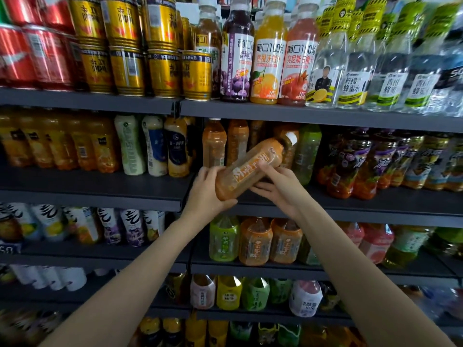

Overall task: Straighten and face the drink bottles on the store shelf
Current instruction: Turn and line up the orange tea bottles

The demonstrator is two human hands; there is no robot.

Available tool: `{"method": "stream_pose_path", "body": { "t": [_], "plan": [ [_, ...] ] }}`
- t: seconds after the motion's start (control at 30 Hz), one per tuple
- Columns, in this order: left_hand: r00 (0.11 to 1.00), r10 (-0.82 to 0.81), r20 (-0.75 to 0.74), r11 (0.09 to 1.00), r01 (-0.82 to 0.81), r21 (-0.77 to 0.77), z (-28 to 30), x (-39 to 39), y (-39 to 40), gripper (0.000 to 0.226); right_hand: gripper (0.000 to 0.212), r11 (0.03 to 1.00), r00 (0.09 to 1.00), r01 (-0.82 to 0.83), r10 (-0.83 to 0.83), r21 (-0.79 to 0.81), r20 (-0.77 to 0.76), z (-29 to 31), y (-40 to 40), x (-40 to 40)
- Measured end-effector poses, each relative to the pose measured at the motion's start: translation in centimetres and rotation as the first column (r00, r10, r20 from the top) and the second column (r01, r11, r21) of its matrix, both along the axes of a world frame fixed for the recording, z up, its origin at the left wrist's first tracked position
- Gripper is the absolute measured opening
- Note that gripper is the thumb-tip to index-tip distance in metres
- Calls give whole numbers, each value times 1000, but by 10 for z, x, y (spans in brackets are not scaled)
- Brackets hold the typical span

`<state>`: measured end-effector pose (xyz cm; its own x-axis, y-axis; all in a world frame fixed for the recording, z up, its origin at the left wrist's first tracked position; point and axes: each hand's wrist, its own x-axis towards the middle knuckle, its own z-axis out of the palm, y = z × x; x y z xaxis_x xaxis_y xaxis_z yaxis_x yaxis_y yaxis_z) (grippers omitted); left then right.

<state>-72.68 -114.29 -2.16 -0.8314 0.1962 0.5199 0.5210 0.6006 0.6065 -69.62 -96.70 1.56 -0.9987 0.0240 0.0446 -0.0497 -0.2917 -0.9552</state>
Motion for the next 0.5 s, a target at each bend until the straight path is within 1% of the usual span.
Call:
{"method": "stream_pose_path", "body": {
  "t": [0.07, 0.1, 0.13, 0.17, 0.2, 0.23, 0.27, 0.3, 0.33, 0.4, 0.5],
  "plan": [
    [972, 22, -234, 991, -52, -124, -1, 0, -2, 81, 58, 990, 994, 94, -88, -102, 62, 2, -12, -3],
    [935, 5, -356, 980, -76, -184, -2, -1, -4, 82, 60, 973, 986, 148, -131, -176, 107, 2, -17, -4],
    [899, -25, -437, 971, -83, -226, -3, -2, -6, 82, 58, 951, 976, 195, -164, -241, 144, 2, -19, -6],
    [891, -62, -450, 967, -58, -248, -3, -2, -7, 82, 54, 929, 968, 229, -187, -289, 166, 0, -19, -6],
    [914, -95, -395, 970, -5, -243, -2, -2, -7, 81, 51, 920, 967, 239, -195, -312, 165, -2, -19, -6],
    [954, -130, -268, 977, 77, -199, 0, -1, -8, 79, 50, 923, 971, 229, -193, -310, 143, -4, -17, -6],
    [980, -168, -106, 980, 154, -126, 2, -1, -8, 77, 50, 935, 978, 205, -182, -290, 105, -6, -15, -6],
    [979, -196, 49, 978, 199, -66, 4, -2, -9, 76, 50, 953, 984, 176, -167, -248, 58, -7, -14, -5],
    [965, -214, 153, 974, 222, -35, 5, -5, -11, 75, 50, 972, 989, 147, -149, -182, 6, -8, -12, -4],
    [942, -232, 242, 970, 244, -19, 3, -10, -13, 76, 53, 995, 989, 97, -97, -8, -108, -10, -10, -4],
    [934, -250, 256, 966, 257, 7, 0, -16, -11, 70, 57, 961, 969, 89, -22, 263, -248, -11, -10, -2]
  ]
}}
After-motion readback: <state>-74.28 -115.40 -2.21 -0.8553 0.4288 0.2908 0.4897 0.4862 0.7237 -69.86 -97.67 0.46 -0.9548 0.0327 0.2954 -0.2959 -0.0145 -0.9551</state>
